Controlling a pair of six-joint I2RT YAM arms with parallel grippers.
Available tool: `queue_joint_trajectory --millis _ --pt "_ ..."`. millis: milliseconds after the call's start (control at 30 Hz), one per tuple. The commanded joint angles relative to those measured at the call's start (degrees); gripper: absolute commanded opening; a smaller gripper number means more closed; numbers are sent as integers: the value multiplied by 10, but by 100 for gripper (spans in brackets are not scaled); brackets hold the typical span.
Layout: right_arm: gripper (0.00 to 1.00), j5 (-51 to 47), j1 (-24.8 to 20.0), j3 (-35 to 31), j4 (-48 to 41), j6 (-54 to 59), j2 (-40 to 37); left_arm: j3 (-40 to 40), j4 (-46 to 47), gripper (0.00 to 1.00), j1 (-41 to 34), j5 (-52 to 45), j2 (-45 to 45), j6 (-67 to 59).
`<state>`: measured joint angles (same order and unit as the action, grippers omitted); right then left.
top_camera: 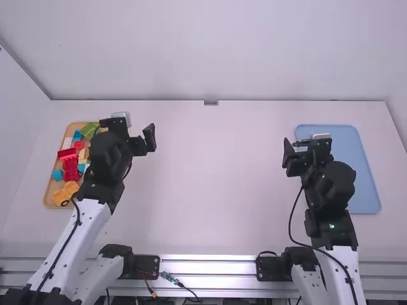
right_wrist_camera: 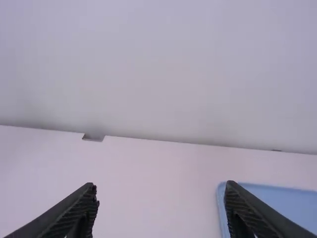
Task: Assemble lego blocks to make yellow taxi
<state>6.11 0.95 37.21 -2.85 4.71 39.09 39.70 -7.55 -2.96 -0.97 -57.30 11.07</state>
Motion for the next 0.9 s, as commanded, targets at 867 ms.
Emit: queue_joint_trajectory --millis 867 --pt "99 -2 83 266 -39 44 278 104 144 99 4 171 -52 84"
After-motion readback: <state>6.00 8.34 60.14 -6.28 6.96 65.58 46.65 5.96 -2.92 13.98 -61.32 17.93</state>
